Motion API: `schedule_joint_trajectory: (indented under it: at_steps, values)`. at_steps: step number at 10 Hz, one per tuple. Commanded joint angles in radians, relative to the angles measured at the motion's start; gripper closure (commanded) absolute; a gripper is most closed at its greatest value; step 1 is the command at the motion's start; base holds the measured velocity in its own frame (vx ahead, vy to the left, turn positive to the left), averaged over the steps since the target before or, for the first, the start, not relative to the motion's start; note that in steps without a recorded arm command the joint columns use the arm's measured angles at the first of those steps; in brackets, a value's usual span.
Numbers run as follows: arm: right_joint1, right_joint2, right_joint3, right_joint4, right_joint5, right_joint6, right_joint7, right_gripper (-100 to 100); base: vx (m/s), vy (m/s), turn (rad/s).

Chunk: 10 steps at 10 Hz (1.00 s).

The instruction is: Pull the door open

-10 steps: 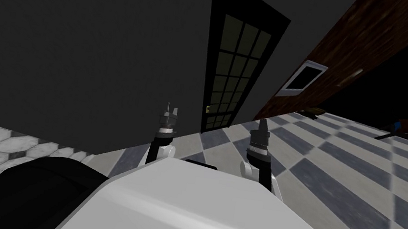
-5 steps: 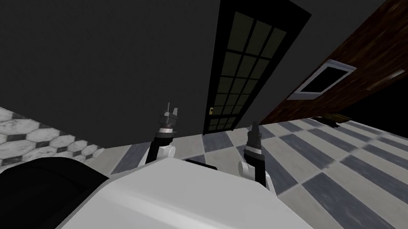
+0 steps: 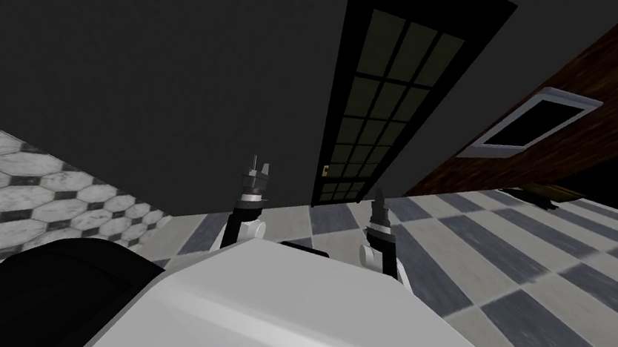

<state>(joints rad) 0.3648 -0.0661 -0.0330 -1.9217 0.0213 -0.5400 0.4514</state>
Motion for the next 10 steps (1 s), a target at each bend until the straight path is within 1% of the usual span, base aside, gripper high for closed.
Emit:
schedule_joint_trajectory:
  at_steps: [1, 2, 4, 5, 6, 8, 9, 10]
  values:
    - [-0.005, 0.000, 0.001, 0.017, -0.003, -0.003, 0.028, -100, 0.050, -0.013, 0.060]
    - [-0.012, -0.004, -0.001, 0.050, -0.010, -0.011, 0.061, -100, 0.057, -0.008, 0.115]
    - [-0.027, -0.010, -0.005, 0.115, -0.025, -0.028, 0.120, -100, 0.081, -0.015, 0.197]
    - [-0.027, -0.010, -0.005, 0.118, -0.025, -0.028, 0.131, -100, 0.065, -0.021, 0.065]
    - [-0.034, -0.013, -0.007, 0.153, -0.033, -0.037, 0.166, -100, 0.055, -0.025, 0.132]
    - [-0.050, -0.019, -0.012, 0.216, -0.048, -0.054, 0.225, -100, 0.085, -0.028, 0.214]
    - [-0.050, -0.019, -0.012, 0.224, -0.048, -0.054, 0.238, -100, 0.072, -0.021, 0.064]
    - [-0.058, -0.021, -0.014, 0.259, -0.055, -0.063, 0.275, -100, 0.063, -0.014, 0.109]
